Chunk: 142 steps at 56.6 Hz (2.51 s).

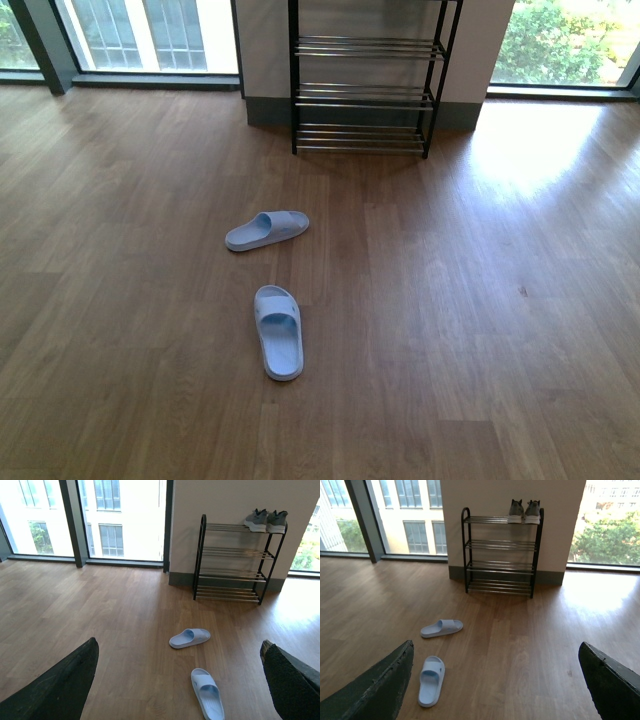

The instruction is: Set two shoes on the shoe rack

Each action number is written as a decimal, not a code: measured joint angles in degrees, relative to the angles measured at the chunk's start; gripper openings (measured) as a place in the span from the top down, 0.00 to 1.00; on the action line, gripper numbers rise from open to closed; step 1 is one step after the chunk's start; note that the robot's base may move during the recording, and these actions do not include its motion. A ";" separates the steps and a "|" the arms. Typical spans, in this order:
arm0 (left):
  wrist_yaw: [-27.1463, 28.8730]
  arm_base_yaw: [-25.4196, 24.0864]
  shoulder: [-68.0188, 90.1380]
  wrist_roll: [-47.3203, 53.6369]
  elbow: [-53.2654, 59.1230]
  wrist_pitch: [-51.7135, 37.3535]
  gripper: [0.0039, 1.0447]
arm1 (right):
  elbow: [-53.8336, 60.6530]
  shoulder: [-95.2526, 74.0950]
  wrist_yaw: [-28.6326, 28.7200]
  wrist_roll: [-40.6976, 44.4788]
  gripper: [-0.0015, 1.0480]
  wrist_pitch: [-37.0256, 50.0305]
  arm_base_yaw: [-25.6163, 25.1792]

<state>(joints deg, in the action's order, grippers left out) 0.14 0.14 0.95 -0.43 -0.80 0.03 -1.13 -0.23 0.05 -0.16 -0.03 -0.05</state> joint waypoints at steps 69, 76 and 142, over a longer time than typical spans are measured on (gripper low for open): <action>-0.02 0.00 0.00 0.00 0.00 0.00 0.09 | 0.00 0.02 -0.04 0.00 0.09 -0.02 0.00; -0.02 0.00 0.00 0.00 0.00 0.00 0.09 | 0.00 0.02 -0.04 0.00 0.09 -0.02 0.00; -0.02 0.00 -0.02 0.00 0.00 0.00 0.09 | 0.00 0.02 -0.04 0.00 0.09 -0.02 0.00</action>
<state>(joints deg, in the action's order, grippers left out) 0.12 0.14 0.93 -0.43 -0.80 0.03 -1.13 -0.21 0.01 -0.16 -0.05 -0.05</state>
